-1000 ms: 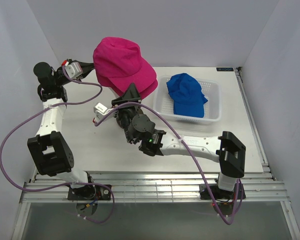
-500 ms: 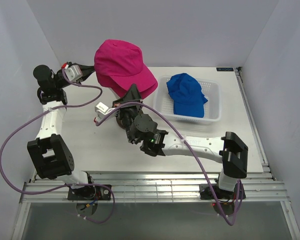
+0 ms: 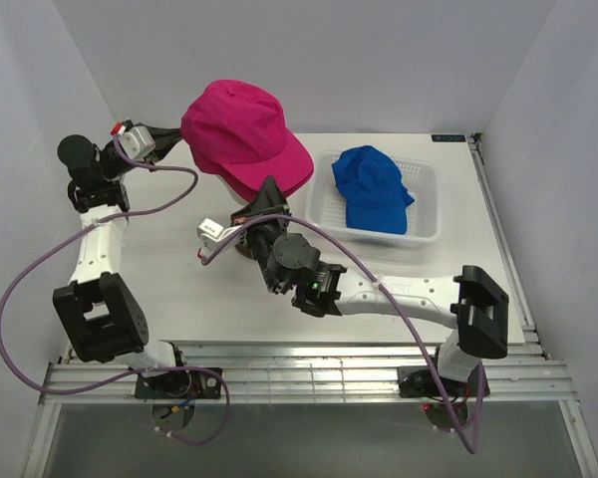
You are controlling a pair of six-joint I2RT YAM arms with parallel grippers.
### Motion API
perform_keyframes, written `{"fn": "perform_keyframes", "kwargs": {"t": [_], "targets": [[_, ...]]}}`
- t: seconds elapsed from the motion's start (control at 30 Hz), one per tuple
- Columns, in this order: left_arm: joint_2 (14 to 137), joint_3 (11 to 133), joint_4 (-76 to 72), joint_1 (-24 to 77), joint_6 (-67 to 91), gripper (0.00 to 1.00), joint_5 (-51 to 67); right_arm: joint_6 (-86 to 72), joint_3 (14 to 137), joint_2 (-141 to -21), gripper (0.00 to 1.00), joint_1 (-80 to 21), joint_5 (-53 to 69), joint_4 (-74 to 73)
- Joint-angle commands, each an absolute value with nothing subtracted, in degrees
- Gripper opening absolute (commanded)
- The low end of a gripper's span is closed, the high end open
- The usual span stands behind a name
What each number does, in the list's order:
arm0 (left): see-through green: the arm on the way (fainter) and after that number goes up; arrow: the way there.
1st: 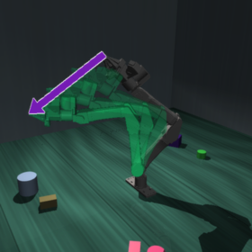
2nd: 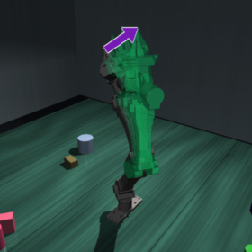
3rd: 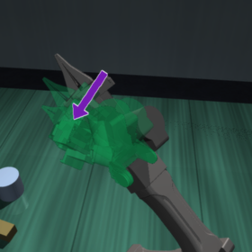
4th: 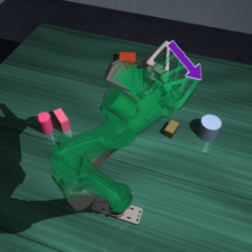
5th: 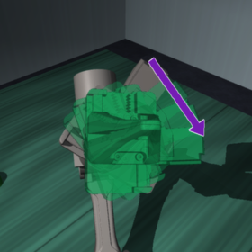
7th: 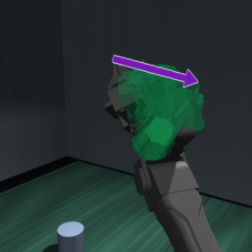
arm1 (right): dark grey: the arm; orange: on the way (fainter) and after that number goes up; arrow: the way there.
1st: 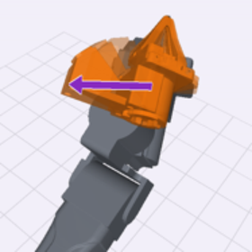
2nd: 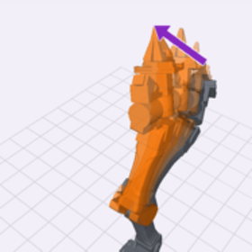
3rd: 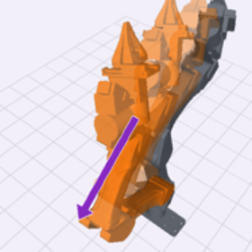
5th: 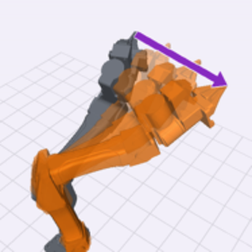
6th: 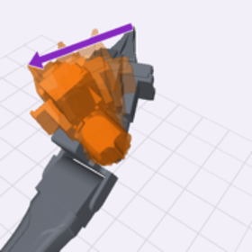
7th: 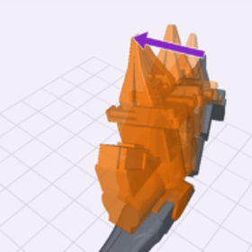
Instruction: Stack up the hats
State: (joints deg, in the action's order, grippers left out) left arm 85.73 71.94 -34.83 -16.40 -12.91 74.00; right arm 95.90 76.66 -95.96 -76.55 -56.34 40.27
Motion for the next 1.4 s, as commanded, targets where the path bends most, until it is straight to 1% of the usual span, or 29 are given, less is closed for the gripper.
{"fn": "perform_keyframes", "kwargs": {"t": [0.0, 0.1, 0.33, 0.43, 0.57, 0.67, 0.83, 1.0, 1.13, 1.37], "targets": [[82.71, 69.79, -36.83, -17.23, -11.33, 0.00, 74.79, 90.10, 75.50, -93.61, 0.08, -77.43, -53.00, 33.32], [82.00, 67.59, -36.91, -17.14, -12.39, 0.00, 76.73, 87.37, 76.20, -92.73, 0.08, -77.43, -52.12, 28.24], [82.53, 64.43, -35.95, -17.14, -15.46, 0.00, 74.97, 79.63, 77.43, -91.76, 0.08, -77.43, -50.45, 17.68], [82.79, 63.81, -35.34, -17.05, -16.08, 0.00, 75.06, 77.09, 77.87, -91.15, 0.08, -77.43, -49.75, 15.48], [83.14, 64.51, -34.54, -16.61, -16.08, 0.00, 74.71, 71.47, 80.06, -90.35, 0.08, -77.43, -46.50, 6.89], [83.32, 64.43, -33.84, -16.17, -16.35, 0.00, 74.88, 68.47, 80.16, -89.48, 0.08, -77.43, -44.39, 3.18], [82.88, 62.49, -33.05, -16.00, -16.79, 0.00, 75.85, 65.05, 78.58, -87.46, 0.08, -77.43, -41.49, 1.32], [83.06, 64.33, -33.05, -16.00, -14.24, 0.00, 76.64, 61.53, 81.29, -85.26, 0.08, -76.56, -36.23, 1.49], [83.15, 64.16, -32.44, -16.00, -15.02, 0.00, 75.50, 60.73, 80.69, -84.29, 0.08, -76.03, -34.01, 1.15], [83.76, 62.58, -31.55, -16.00, -16.08, 0.00, 73.74, 55.37, 81.65, -85.08, 0.08, -76.11, -30.41, -7.02]]}}
